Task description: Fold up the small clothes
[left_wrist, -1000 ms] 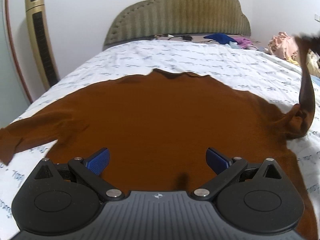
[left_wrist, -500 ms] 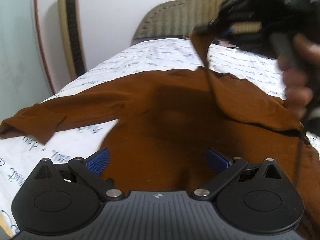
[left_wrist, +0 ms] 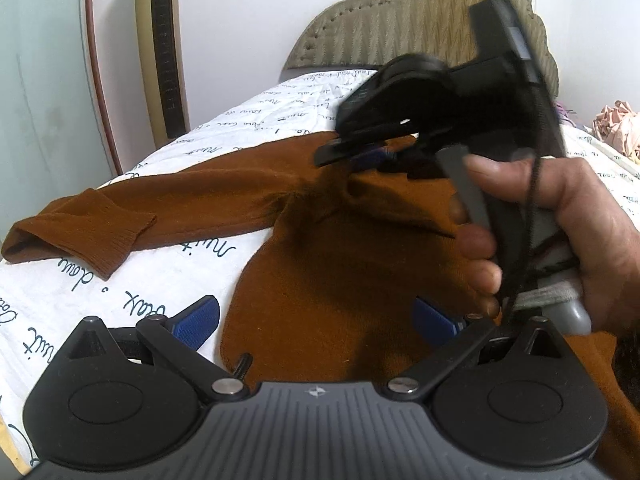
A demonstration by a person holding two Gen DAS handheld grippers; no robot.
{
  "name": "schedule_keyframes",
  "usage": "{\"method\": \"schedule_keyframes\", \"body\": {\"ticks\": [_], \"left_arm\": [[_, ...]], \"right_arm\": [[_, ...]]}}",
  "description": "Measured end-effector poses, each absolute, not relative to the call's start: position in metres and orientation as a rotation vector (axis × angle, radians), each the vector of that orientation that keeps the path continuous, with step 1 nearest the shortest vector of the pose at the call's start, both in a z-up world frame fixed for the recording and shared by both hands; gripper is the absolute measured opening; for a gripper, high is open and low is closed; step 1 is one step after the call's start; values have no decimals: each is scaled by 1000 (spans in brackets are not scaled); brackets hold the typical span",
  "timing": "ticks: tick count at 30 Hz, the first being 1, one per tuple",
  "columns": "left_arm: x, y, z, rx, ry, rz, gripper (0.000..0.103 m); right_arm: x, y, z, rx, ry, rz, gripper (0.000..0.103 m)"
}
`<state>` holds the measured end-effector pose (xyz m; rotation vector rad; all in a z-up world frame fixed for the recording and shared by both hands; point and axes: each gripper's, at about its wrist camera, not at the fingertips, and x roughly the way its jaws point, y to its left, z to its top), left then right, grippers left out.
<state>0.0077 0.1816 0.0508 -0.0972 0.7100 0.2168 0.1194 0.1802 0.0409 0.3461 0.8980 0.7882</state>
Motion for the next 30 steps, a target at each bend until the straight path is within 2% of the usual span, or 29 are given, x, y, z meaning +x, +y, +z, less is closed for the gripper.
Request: {"method": "schedule_keyframes", "body": {"ticks": [1, 3, 8, 15, 18, 23, 24, 26, 28, 29, 30], "left_arm": [[8, 181, 51, -94, 711, 219, 103], [9, 182, 50, -90, 710, 221, 103], [17, 183, 53, -103, 718, 216, 103], [43, 170, 63, -24, 710, 212, 103], [63, 170, 66, -22, 707, 206, 103], [100, 163, 59, -29, 726, 221, 103], [105, 162, 56, -17, 726, 225, 103], [118, 156, 50, 7, 741, 239, 103], [128, 150, 46, 16, 749, 237, 103], [132, 149, 44, 17, 755, 235, 103], [135, 145, 42, 19, 756, 229, 103]], "right_arm": [[123, 185, 37, 327, 932, 785, 58], [120, 188, 40, 294, 942, 795, 79], [99, 173, 80, 259, 802, 827, 79], [107, 101, 119, 388, 740, 811, 86], [106, 43, 109, 416, 716, 684, 86], [105, -50, 58, 544, 802, 411, 84], [105, -67, 47, 546, 820, 341, 83], [99, -94, 28, 562, 824, 236, 63], [101, -125, 19, 656, 818, 214, 23], [102, -133, 17, 673, 824, 192, 15], [102, -141, 18, 662, 820, 145, 13]]}}
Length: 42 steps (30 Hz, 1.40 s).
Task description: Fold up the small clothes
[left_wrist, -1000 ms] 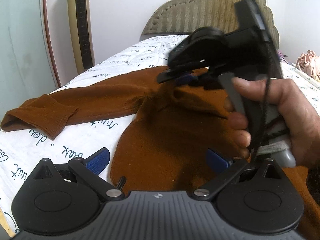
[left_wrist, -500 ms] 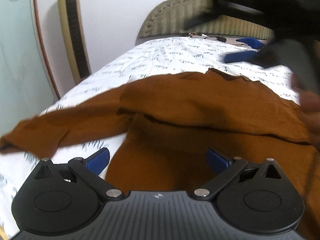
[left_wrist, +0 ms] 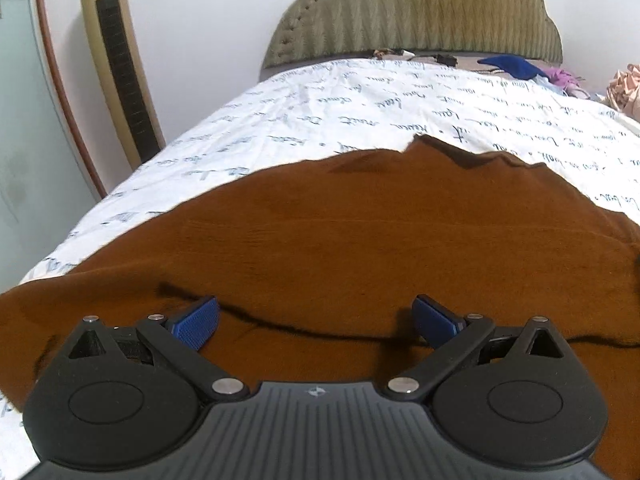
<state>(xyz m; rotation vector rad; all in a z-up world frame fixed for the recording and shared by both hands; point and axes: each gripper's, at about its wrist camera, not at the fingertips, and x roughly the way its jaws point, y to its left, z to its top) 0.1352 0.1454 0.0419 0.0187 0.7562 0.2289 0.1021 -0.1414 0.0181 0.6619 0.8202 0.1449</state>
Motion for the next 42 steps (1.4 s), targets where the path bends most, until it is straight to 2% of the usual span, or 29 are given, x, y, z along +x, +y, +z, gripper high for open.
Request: {"method": "schedule_keyframes", "body": {"ticks": [2, 3, 4, 6, 7, 11, 15, 19, 20, 21, 24, 30, 36, 42], "left_arm": [[141, 140, 39, 26, 746, 219, 103], [143, 137, 37, 29, 743, 217, 103], [146, 135, 33, 28, 746, 214, 103], [152, 133, 26, 27, 758, 205, 103], [155, 131, 23, 32, 755, 209, 103], [156, 124, 17, 74, 735, 210, 103], [152, 123, 20, 88, 735, 208, 103], [148, 139, 30, 55, 730, 232, 103], [145, 144, 32, 50, 727, 234, 103], [140, 148, 35, 48, 720, 235, 103], [119, 166, 47, 43, 688, 257, 103], [56, 230, 72, -80, 637, 349, 103], [-13, 311, 85, -219, 576, 552, 103], [-52, 362, 79, -310, 583, 687, 103]], "right_arm": [[103, -149, 19, 681, 818, 137, 15], [102, -151, 22, 698, 819, 150, 24], [98, -149, 27, 684, 807, 158, 37], [89, -139, 42, 617, 771, 160, 53], [84, -132, 48, 595, 759, 180, 57], [80, -114, 41, 577, 809, 308, 57], [72, -111, 24, 502, 825, 265, 38], [67, -118, 28, 472, 840, 219, 30], [66, -118, 30, 464, 841, 204, 30], [65, -116, 34, 449, 840, 176, 35], [56, -94, 47, 387, 800, 184, 58], [51, -10, 77, 348, 764, 507, 58], [60, 122, 80, 468, 903, 941, 58], [55, 232, 67, 416, 990, 1075, 58]]}}
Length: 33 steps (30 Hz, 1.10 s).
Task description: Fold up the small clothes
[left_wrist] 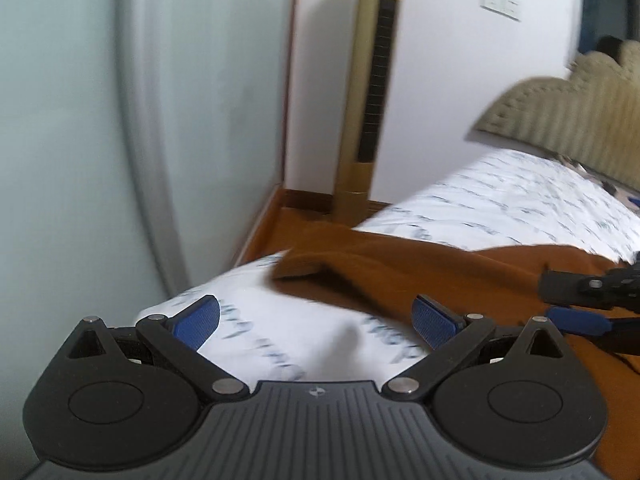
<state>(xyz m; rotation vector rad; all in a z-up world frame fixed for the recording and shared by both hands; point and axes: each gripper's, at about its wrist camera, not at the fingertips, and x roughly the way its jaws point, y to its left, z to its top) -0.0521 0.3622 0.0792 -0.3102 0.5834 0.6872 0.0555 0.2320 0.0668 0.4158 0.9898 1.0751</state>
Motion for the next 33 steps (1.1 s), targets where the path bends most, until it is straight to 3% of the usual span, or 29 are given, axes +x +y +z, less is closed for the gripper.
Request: {"method": "schedule_keyframes", "body": {"ticks": [15, 20, 25, 27, 33], "left_arm": [[-90, 368, 60, -425, 578, 744, 103], [-86, 369, 57, -416, 576, 757, 103], [-82, 368, 54, -411, 597, 758, 103], [-81, 366, 54, -405, 600, 755, 103], [-80, 363, 53, -400, 610, 756, 103]], "right_arm": [[42, 272, 40, 534, 1082, 1086, 57], [41, 286, 25, 579, 1120, 1073, 42], [40, 296, 10, 607, 1168, 1016, 15], [38, 298, 4, 621, 1170, 998, 9], [29, 290, 5, 658, 1107, 1044, 9]]}}
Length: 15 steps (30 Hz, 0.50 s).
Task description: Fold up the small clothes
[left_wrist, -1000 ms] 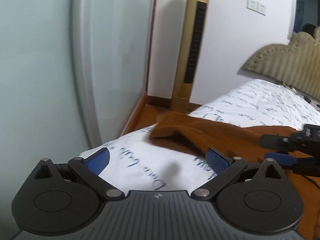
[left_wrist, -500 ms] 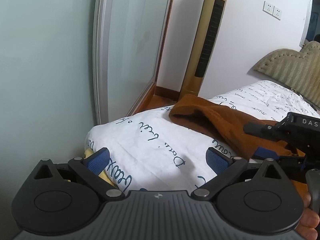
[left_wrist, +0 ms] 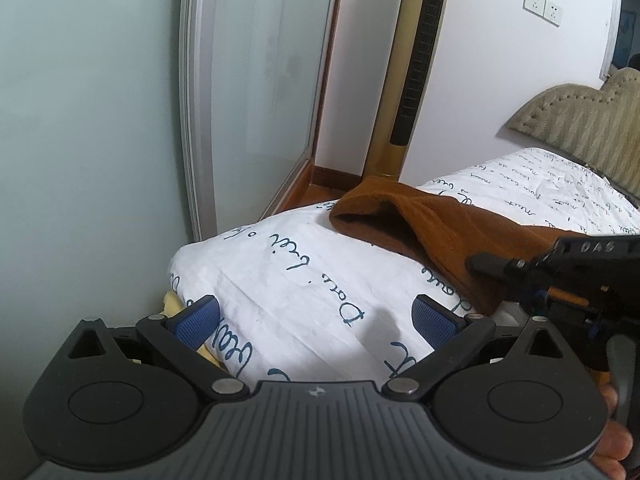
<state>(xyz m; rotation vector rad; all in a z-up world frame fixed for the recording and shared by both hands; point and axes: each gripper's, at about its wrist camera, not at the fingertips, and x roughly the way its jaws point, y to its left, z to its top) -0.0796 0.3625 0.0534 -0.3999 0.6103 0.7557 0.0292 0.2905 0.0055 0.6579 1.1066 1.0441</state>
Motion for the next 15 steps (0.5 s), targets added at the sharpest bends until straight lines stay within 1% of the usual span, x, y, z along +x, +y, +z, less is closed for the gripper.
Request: {"method": "schedule_keyframes", "body": {"ticks": [7, 15], "left_arm": [[-68, 357, 56, -401, 611, 732, 103], [-30, 351, 57, -424, 605, 673, 103]], "right_arm": [[31, 274, 27, 725, 1031, 1099, 9], [47, 248, 66, 769, 934, 1116, 9]]}}
